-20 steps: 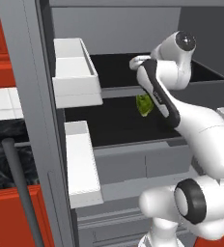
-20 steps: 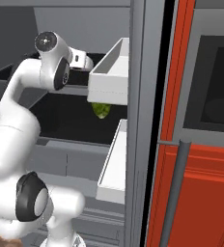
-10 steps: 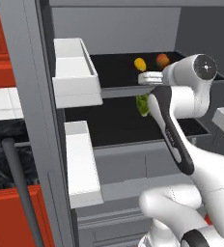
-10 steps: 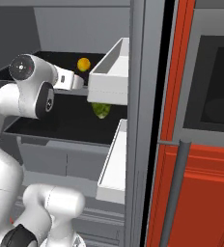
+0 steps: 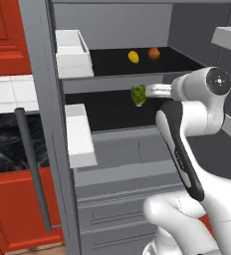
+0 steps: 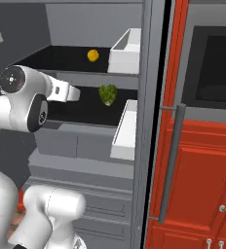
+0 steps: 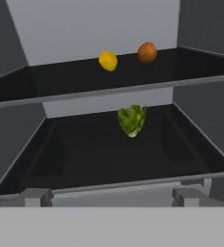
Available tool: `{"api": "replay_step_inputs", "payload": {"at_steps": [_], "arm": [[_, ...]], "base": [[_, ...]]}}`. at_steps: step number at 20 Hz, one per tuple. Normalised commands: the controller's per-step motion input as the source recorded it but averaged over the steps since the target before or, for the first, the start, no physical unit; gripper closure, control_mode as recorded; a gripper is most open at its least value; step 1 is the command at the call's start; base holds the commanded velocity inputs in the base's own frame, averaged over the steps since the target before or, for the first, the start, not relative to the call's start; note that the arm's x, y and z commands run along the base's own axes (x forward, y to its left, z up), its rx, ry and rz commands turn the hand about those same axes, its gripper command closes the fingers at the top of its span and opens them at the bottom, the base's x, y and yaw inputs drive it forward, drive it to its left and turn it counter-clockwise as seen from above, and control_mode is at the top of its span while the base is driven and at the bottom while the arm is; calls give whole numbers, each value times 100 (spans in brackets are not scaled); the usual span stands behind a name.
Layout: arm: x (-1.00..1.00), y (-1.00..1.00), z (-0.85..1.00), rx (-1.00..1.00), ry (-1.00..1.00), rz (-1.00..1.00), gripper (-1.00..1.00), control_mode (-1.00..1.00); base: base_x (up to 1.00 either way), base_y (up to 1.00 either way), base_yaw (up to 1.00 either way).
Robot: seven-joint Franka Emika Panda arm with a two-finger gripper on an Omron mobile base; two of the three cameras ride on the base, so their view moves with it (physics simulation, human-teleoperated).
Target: Place the mango in the correct fridge rack based on whether it is a fruit or vegetable. Finally, close the fridge door.
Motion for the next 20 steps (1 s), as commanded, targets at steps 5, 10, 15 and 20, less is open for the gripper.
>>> {"api": "replay_step_inputs", "payload": {"at_steps": [5,10,15,20], "arm": [[0,0,0,0,0,0,-100,100],[0,0,0,0,0,0,-100,100],[0,0,0,0,0,0,-100,100],[-22,9,7,-1,-5,0,-100,-100]], "base": [[-71,19,-6],[-45,15,-1],[-21,9,0],[0,0,0]]}}
